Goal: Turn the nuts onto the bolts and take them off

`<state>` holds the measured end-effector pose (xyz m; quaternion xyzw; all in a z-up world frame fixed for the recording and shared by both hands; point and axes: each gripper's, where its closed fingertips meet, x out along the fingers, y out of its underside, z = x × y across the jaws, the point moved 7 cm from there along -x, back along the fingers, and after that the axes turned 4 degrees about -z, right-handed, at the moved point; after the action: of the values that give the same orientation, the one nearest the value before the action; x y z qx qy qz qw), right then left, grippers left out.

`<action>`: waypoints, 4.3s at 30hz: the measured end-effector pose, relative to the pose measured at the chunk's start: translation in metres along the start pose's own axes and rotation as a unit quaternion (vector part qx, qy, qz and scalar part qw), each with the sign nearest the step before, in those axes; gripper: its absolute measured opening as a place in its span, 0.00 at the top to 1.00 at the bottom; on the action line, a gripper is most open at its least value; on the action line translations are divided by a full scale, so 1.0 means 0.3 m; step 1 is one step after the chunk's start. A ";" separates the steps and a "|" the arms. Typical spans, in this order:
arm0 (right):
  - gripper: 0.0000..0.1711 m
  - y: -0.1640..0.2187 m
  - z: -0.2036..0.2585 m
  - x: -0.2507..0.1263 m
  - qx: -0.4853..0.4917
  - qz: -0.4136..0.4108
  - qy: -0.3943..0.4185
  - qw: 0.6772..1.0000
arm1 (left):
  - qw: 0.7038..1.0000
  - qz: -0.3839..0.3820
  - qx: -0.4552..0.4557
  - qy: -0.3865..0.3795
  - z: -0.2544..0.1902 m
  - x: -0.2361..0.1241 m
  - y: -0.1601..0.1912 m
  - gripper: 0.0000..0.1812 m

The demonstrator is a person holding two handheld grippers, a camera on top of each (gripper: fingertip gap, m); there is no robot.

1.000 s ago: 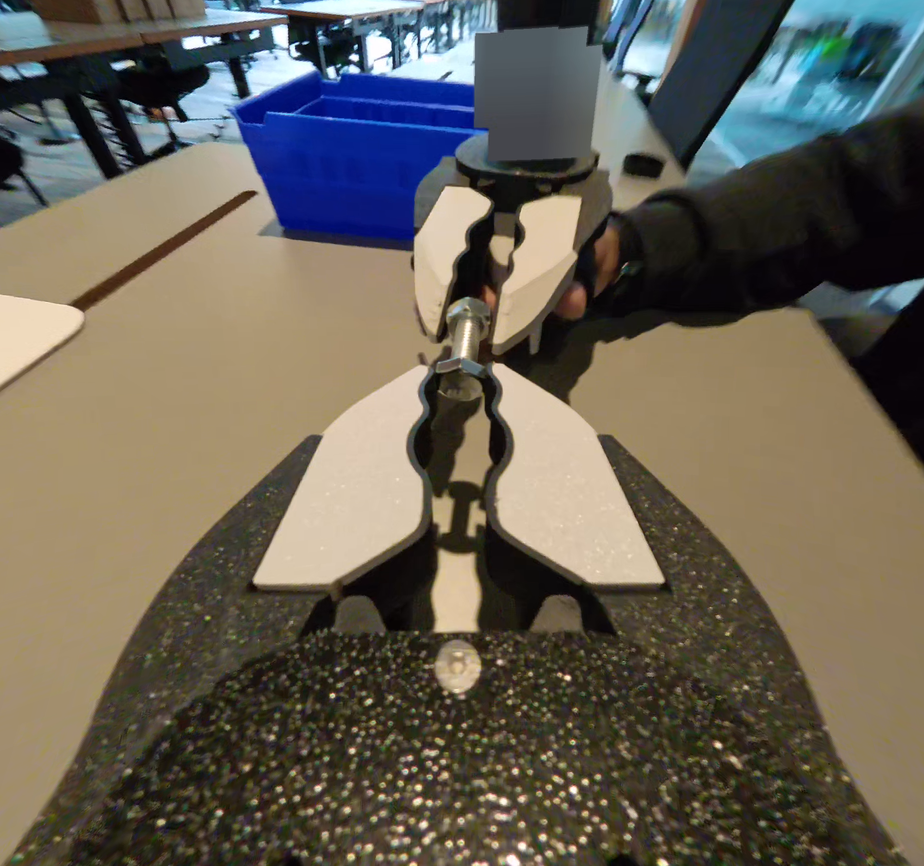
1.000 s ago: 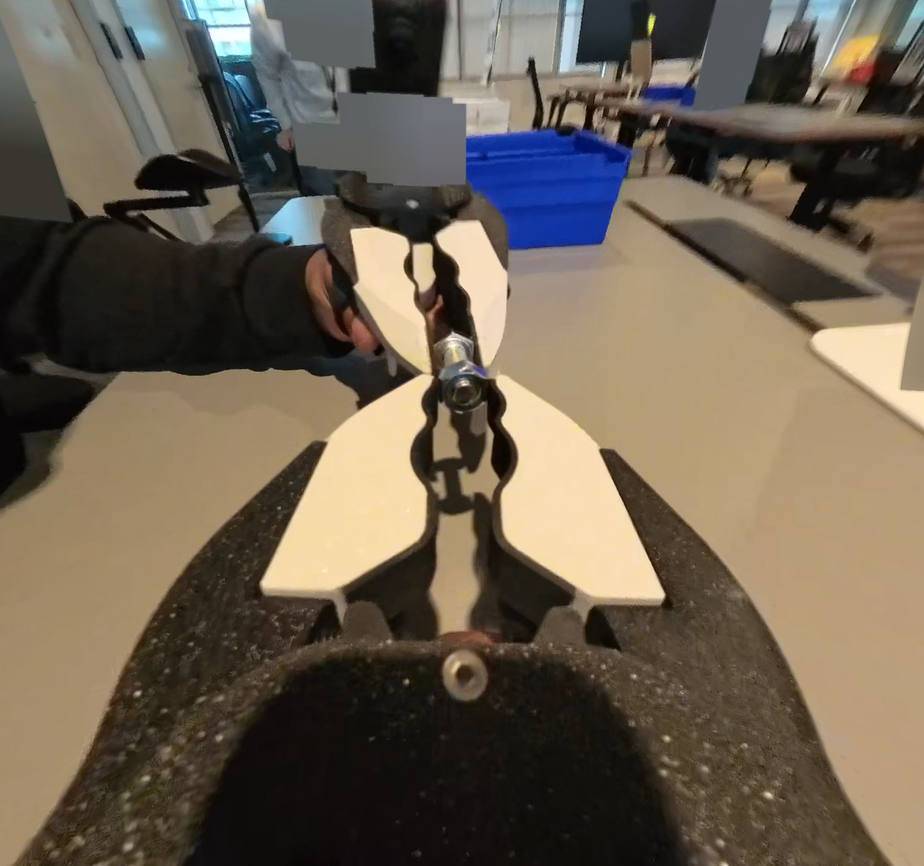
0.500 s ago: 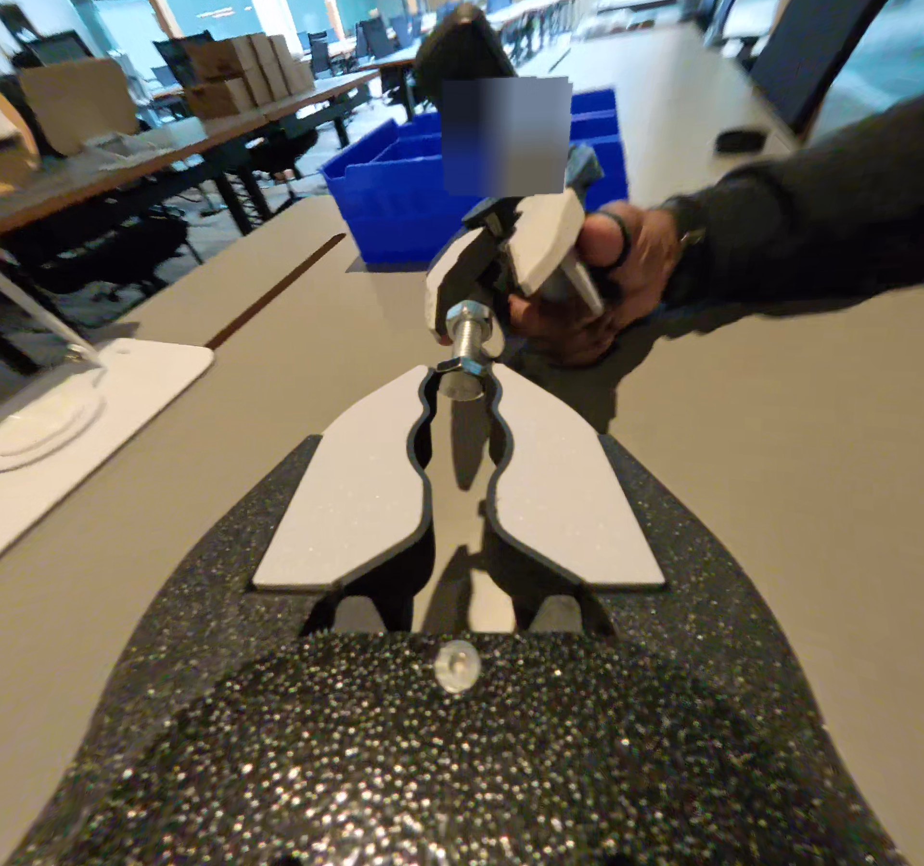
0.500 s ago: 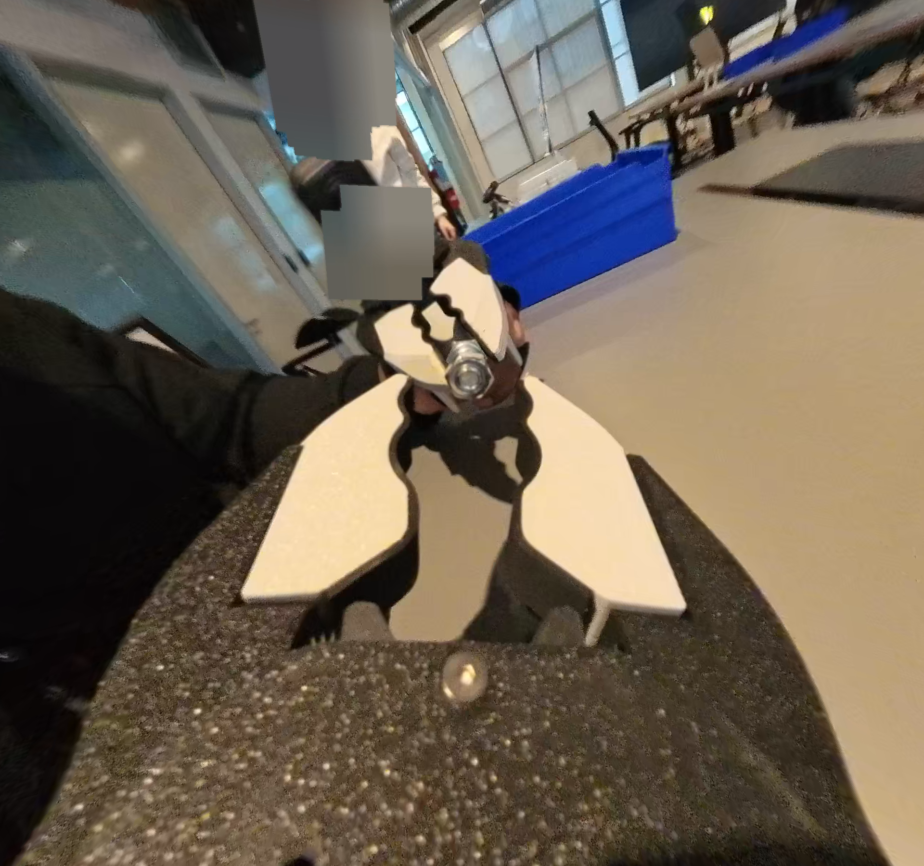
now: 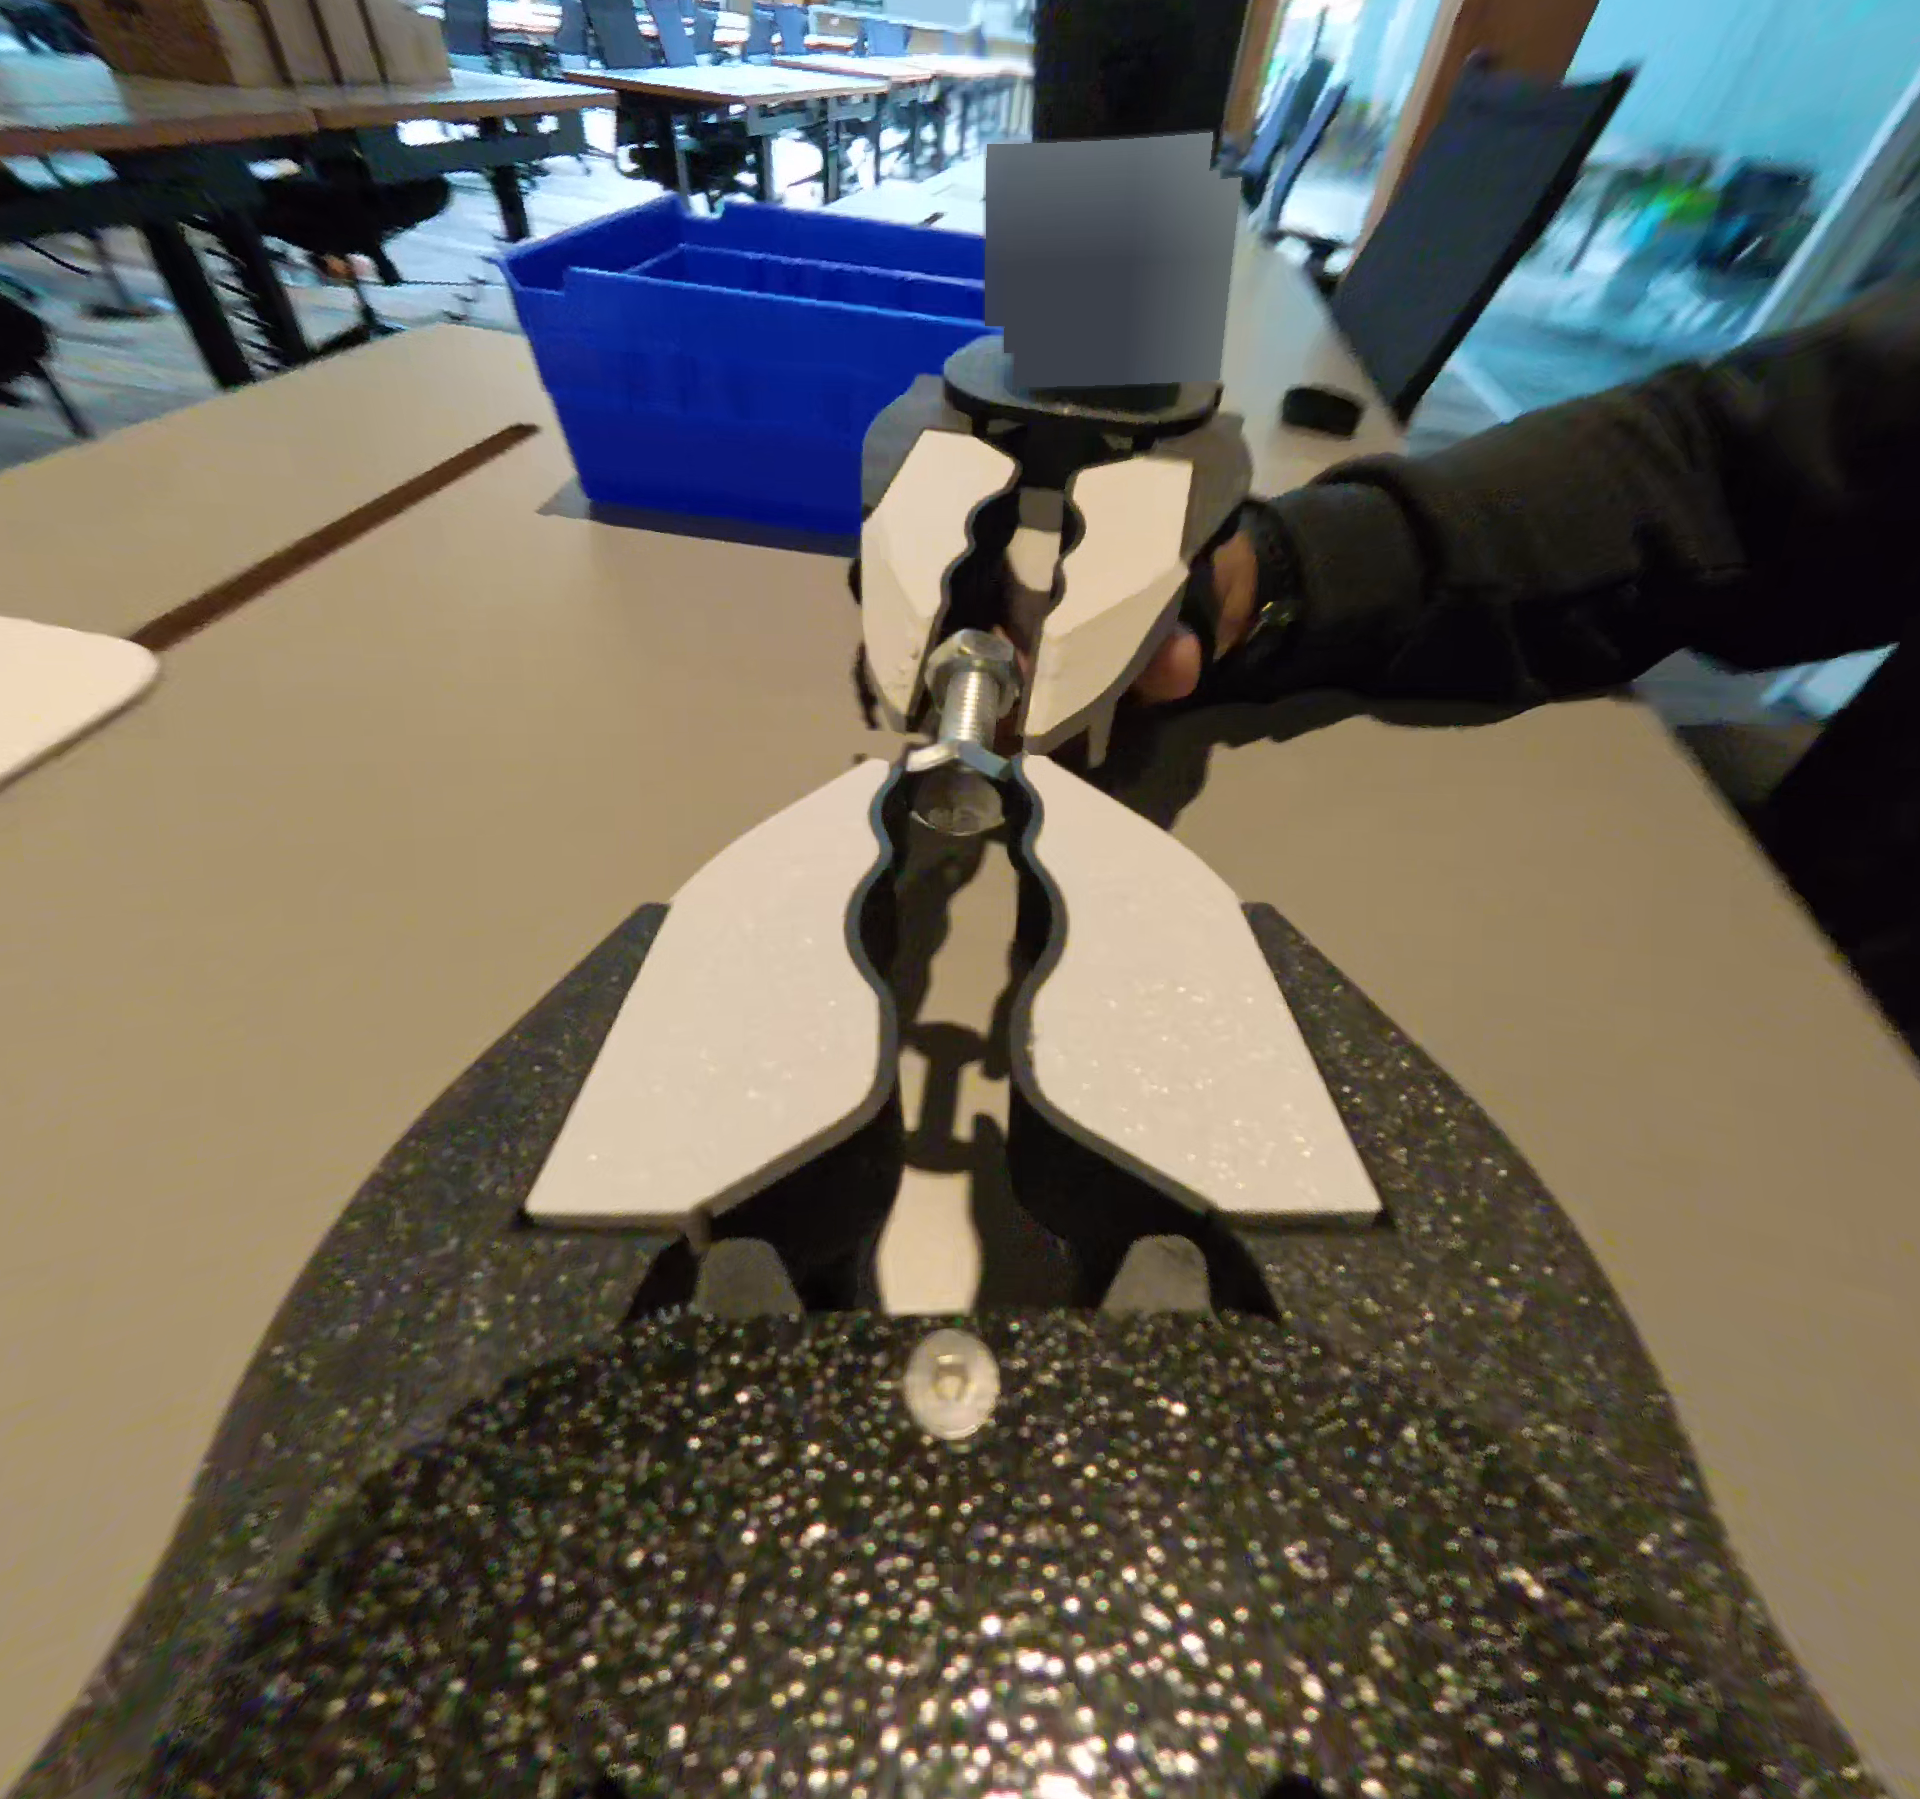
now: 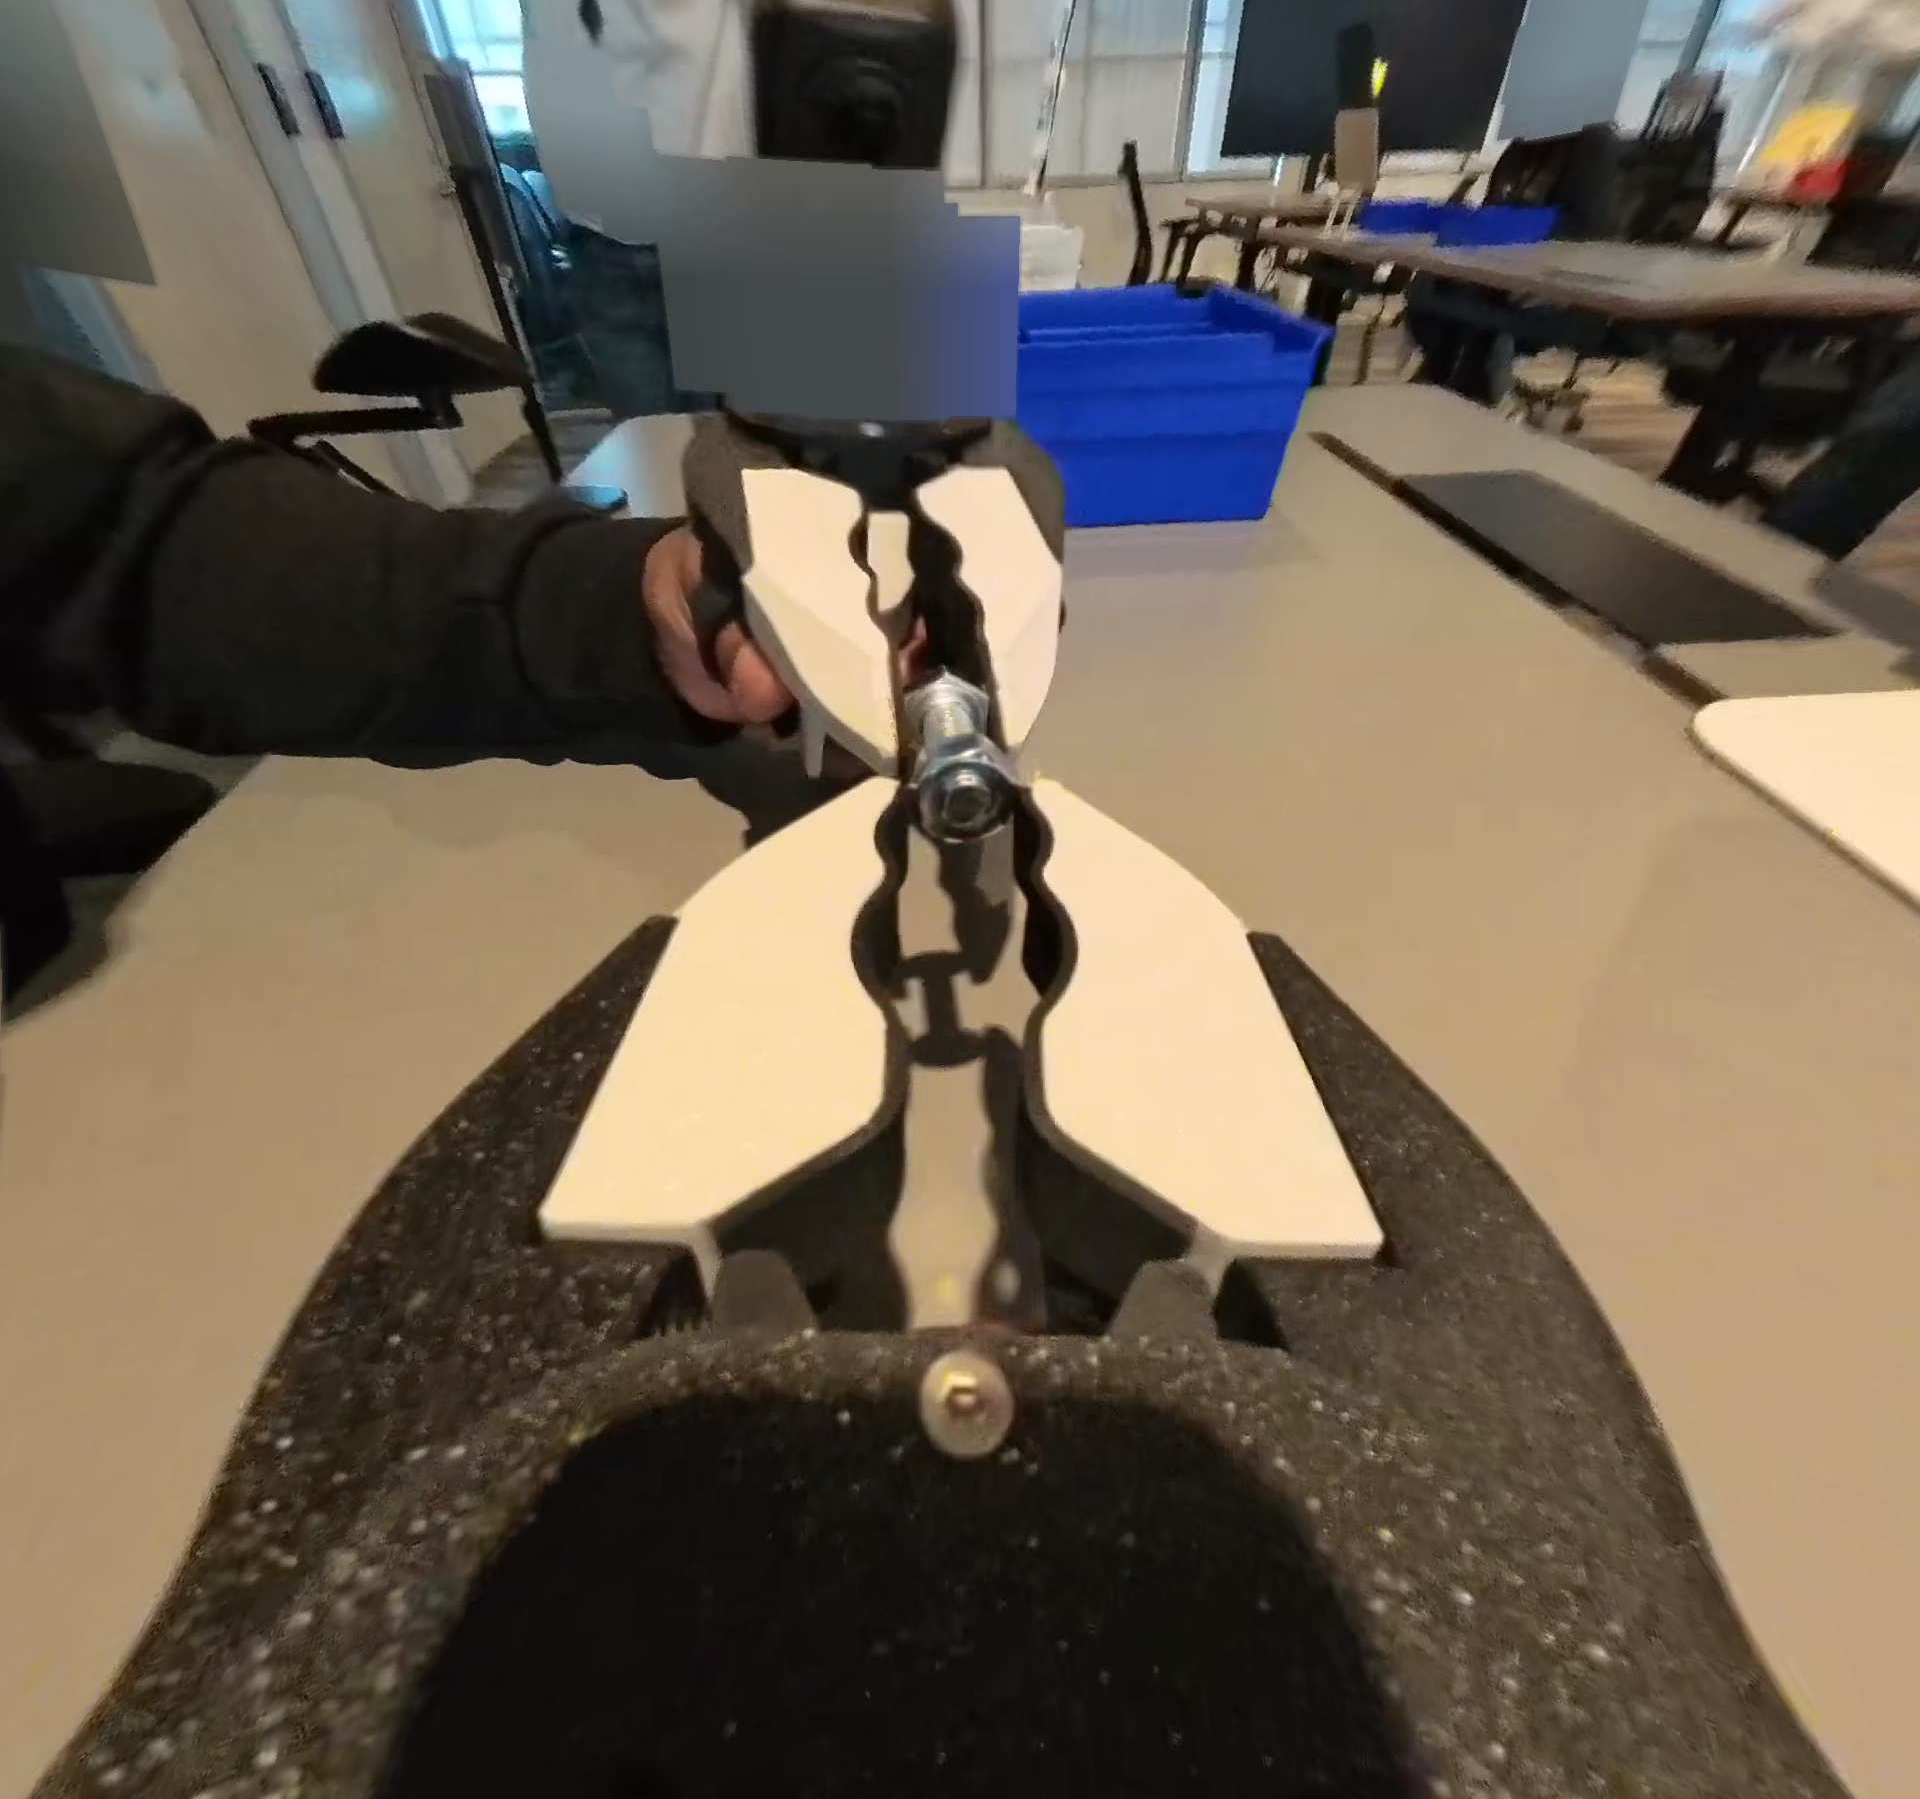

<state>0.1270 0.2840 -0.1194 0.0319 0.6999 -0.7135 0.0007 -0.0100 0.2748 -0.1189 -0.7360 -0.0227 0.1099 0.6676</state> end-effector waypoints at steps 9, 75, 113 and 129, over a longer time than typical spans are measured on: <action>0.88 0.007 -0.047 0.001 0.301 -0.051 -0.100 0.947 | 0.966 0.039 0.228 -0.118 -0.044 0.004 -0.035 0.91; 0.89 -0.025 0.011 -0.017 -0.027 -0.022 -0.008 0.999 | 0.997 -0.026 -0.067 0.034 -0.008 0.002 -0.014 0.91; 0.83 0.015 -0.006 0.024 0.303 -0.033 -0.058 0.951 | 0.984 0.013 0.153 -0.088 -0.041 0.002 0.007 0.91; 0.75 -0.022 0.086 -0.007 -0.052 -0.027 0.033 0.998 | 0.994 -0.021 -0.063 0.089 -0.038 -0.013 0.012 0.91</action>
<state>0.1276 0.2583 -0.1123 0.0363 0.7363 -0.6744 -0.0405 -0.0119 0.2624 -0.1211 -0.7827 0.0145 0.0288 0.6216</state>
